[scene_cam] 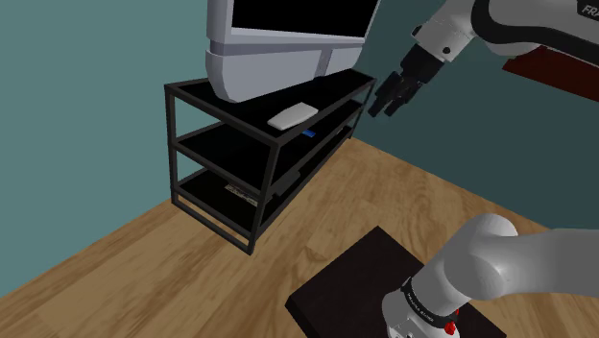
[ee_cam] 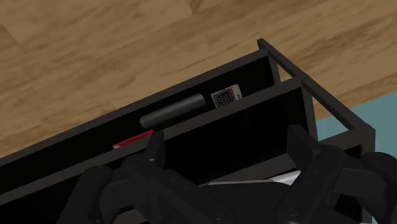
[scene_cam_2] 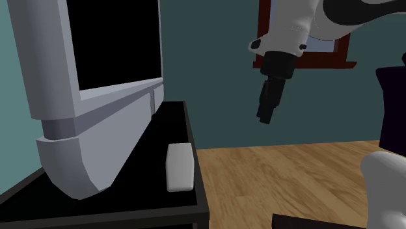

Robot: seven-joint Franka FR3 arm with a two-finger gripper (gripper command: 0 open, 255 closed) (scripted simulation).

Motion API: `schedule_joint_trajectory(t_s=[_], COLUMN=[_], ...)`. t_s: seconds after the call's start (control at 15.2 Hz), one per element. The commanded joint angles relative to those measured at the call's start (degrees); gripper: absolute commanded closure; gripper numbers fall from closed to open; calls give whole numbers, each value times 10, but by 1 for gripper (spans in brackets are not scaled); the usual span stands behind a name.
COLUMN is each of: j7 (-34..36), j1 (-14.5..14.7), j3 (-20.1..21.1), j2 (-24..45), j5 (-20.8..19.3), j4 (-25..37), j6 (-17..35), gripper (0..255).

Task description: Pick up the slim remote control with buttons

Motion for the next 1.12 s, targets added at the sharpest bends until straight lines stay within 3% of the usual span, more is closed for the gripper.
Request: schedule_joint_trajectory(t_s=[0.0,0.53,1.06], j7=[0,380,762], j1=[0,-86,-159], j3=[0,167,282], j2=[0,153,382], j5=[0,32,-25], j4=[0,106,298], j6=[0,14,-14], gripper=[0,0,0])
